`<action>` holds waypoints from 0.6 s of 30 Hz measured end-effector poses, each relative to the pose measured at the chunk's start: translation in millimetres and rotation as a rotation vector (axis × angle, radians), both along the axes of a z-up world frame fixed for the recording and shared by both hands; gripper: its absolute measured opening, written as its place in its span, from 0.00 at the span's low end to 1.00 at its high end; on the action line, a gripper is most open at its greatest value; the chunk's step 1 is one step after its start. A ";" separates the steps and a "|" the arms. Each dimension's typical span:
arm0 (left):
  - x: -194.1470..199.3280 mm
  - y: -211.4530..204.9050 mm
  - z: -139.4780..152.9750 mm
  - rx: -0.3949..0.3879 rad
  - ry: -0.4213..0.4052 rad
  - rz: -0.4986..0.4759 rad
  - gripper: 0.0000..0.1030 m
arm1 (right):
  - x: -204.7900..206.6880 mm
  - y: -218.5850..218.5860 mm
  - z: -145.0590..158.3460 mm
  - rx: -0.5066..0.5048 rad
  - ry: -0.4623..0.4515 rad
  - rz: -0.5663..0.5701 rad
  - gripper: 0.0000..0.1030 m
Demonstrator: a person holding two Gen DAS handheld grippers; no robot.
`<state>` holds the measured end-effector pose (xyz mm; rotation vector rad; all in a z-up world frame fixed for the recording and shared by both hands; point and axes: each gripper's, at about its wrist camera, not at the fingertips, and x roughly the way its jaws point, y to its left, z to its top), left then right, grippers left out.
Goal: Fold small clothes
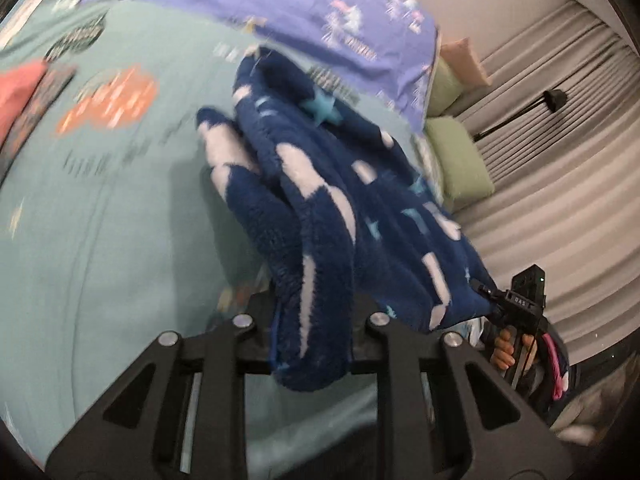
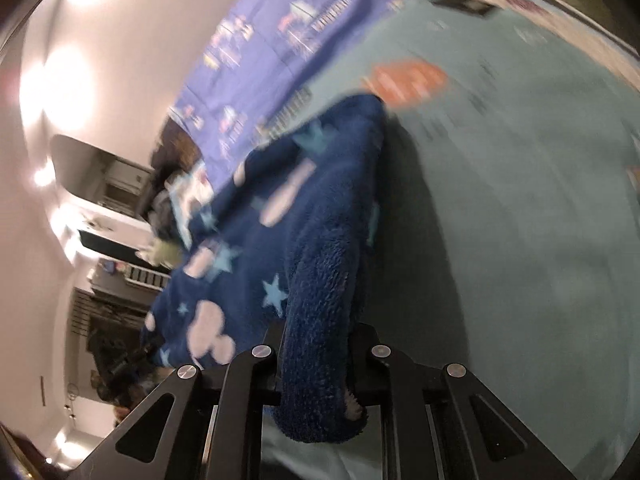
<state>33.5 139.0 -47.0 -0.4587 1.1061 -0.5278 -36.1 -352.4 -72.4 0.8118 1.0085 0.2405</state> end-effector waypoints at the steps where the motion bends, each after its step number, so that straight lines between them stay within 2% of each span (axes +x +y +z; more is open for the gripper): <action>1: -8.6 0.3 -9.3 0.026 0.023 -0.009 0.25 | -12.0 4.9 -10.5 -0.035 0.040 0.021 0.18; 2: -16.5 1.9 -21.7 0.084 0.054 -0.004 0.26 | -17.9 7.3 -17.5 -0.086 0.080 0.029 0.19; 3: -18.7 4.5 -28.8 0.124 0.072 0.008 0.28 | -20.8 5.8 -23.6 -0.164 0.127 0.020 0.26; 4: -20.4 9.5 -33.8 0.151 0.088 0.021 0.28 | -19.6 2.4 -24.0 -0.201 0.146 0.015 0.33; 6: -16.2 22.5 -28.1 0.166 0.084 0.068 0.28 | -15.1 -8.6 -13.3 -0.224 0.132 -0.005 0.37; 7: -14.7 28.0 -19.2 0.154 0.052 0.092 0.29 | -11.9 -14.3 -2.2 -0.237 0.094 -0.028 0.42; 8: -9.4 33.6 -1.3 0.134 -0.023 0.124 0.34 | -6.4 -17.9 11.9 -0.269 0.039 -0.049 0.47; 9: -4.4 36.4 10.7 0.126 -0.077 0.132 0.50 | 2.9 -20.0 25.9 -0.310 -0.029 -0.057 0.60; 10: 2.5 36.6 21.3 0.123 -0.136 0.131 0.61 | 11.1 -20.1 33.8 -0.344 -0.076 -0.063 0.66; 11: 14.1 33.1 32.2 0.131 -0.204 0.127 0.75 | 23.3 -20.0 37.9 -0.369 -0.105 -0.066 0.67; 12: 27.9 29.0 39.6 0.155 -0.264 0.134 0.76 | 36.8 -19.1 40.4 -0.381 -0.125 -0.058 0.67; 13: 45.0 23.2 41.2 0.169 -0.284 0.131 0.76 | 60.9 -16.6 37.8 -0.369 -0.139 -0.023 0.67; 16: 101.3 -0.4 23.5 0.149 -0.219 0.049 0.76 | 116.1 -13.1 21.8 -0.342 -0.103 0.034 0.67; 18: 140.0 -23.6 3.9 0.215 -0.152 0.030 0.76 | 146.8 -15.3 10.3 -0.343 -0.062 0.042 0.67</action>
